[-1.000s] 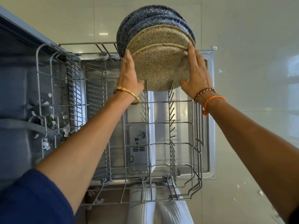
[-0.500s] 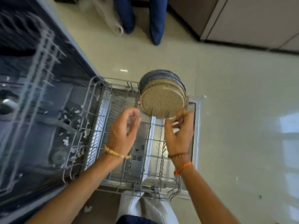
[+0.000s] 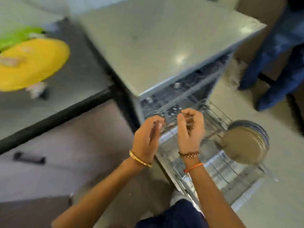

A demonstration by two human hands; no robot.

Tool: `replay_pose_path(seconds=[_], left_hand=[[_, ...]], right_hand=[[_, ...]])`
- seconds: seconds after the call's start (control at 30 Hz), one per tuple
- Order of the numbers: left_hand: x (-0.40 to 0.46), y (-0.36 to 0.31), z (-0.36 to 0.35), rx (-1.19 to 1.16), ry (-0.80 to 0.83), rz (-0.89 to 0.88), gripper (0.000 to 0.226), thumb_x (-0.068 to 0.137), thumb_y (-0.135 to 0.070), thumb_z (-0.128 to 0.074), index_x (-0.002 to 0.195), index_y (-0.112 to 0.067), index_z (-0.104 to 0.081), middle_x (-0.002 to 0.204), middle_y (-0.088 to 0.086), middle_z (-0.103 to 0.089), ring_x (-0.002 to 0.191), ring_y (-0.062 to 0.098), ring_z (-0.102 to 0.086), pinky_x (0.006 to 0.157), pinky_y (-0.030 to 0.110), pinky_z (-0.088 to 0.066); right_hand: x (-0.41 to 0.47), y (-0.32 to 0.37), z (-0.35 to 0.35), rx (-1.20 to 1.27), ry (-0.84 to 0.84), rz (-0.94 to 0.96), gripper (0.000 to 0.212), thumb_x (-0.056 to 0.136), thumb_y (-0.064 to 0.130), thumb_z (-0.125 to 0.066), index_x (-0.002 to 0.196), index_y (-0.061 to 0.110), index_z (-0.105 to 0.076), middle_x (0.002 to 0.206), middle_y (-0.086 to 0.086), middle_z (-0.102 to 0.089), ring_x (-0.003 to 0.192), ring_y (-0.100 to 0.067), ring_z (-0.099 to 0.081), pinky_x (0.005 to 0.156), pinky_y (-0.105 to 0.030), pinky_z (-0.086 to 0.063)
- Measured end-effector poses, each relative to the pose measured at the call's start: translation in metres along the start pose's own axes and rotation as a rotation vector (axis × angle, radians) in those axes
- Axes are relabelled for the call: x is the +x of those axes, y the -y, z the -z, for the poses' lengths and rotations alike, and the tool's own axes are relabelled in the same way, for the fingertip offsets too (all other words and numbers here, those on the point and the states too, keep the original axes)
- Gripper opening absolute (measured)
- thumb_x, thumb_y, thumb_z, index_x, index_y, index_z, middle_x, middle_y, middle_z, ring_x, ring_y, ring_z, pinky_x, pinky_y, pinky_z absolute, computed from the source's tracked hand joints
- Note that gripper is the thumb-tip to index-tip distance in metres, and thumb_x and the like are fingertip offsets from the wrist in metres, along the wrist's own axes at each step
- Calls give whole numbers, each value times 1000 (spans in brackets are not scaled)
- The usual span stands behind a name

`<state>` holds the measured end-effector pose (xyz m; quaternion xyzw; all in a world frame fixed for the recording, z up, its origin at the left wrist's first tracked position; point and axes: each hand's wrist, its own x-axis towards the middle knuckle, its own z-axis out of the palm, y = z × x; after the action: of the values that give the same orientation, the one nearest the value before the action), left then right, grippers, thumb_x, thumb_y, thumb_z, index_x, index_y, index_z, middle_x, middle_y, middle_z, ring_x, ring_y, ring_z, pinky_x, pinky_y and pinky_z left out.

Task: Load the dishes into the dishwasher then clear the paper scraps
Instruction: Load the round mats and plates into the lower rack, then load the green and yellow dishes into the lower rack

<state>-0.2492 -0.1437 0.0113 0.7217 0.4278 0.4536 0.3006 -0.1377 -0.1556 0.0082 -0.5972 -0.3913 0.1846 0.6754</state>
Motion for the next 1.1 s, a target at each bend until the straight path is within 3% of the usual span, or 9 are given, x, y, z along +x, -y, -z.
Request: replay_pose_path(seconds=[0.17,0.27,0.4,0.5,0.67,0.9,0.97,1.03,1.1], left_hand=[[-56,-20,154,105,-542,-11,22,91,-34,-48,112,-31,-40,112,-7,-50,94,-1,-56,78,10,-45],[-86,-21,229,197,-834,121,29,88,-26,-50,111,-35,-36,119,-17,-42,103,2,-52,78,7,-43],[-132,-2,317,133,-1181,414,36,93,-14,-52,125,-23,-37,127,-5,-44,114,17,-49,84,13,-44],[-160,11,368,44,-1370,569,47,93,-18,-51,137,-12,-35,140,5,-41,125,22,-45,102,31,-39],[-174,46,438,-61,-1667,649,46,94,-23,-50,137,-13,-36,141,3,-40,120,17,-44,104,35,-37],[-166,93,535,-201,-2106,551,42,92,-19,-51,131,-7,-39,140,24,-40,130,37,-40,108,49,-33],[-164,96,549,-182,-2131,510,39,94,-23,-49,129,-8,-41,133,18,-49,120,30,-50,99,39,-43],[-166,106,574,-157,-2220,477,34,96,-34,-44,122,-12,-44,107,3,-55,92,13,-55,79,24,-44],[-172,105,583,-180,-2190,466,50,96,-46,-37,132,-12,-41,108,-2,-54,95,11,-53,84,24,-43]], right_hand=[[-78,84,-111,288,350,38,10,78,33,-52,88,33,-51,76,5,-50,54,-2,-43,51,-12,-37],[-124,122,-173,347,654,22,18,74,37,-55,91,32,-51,84,7,-52,55,-6,-48,51,-12,-40],[-174,151,-255,286,1004,-24,20,84,15,-64,99,21,-52,103,-2,-53,63,6,-52,59,-4,-41],[-200,162,-310,204,1214,-95,20,86,18,-63,102,20,-53,107,-2,-54,79,-5,-53,61,-4,-42],[-243,173,-383,121,1566,-269,27,87,24,-60,113,16,-54,110,-4,-55,96,-14,-52,69,-17,-42],[-277,192,-471,212,1802,-852,42,91,26,-53,130,13,-45,134,-11,-47,123,-28,-45,99,-39,-37],[-288,199,-491,238,1809,-953,48,91,28,-52,135,13,-40,140,-14,-42,127,-30,-42,98,-39,-37],[-310,205,-523,218,1862,-1075,50,91,30,-51,136,11,-39,140,-15,-41,128,-30,-41,93,-39,-39],[-322,207,-530,234,1822,-1099,52,91,30,-51,137,10,-38,141,-16,-40,129,-29,-41,92,-39,-39]])
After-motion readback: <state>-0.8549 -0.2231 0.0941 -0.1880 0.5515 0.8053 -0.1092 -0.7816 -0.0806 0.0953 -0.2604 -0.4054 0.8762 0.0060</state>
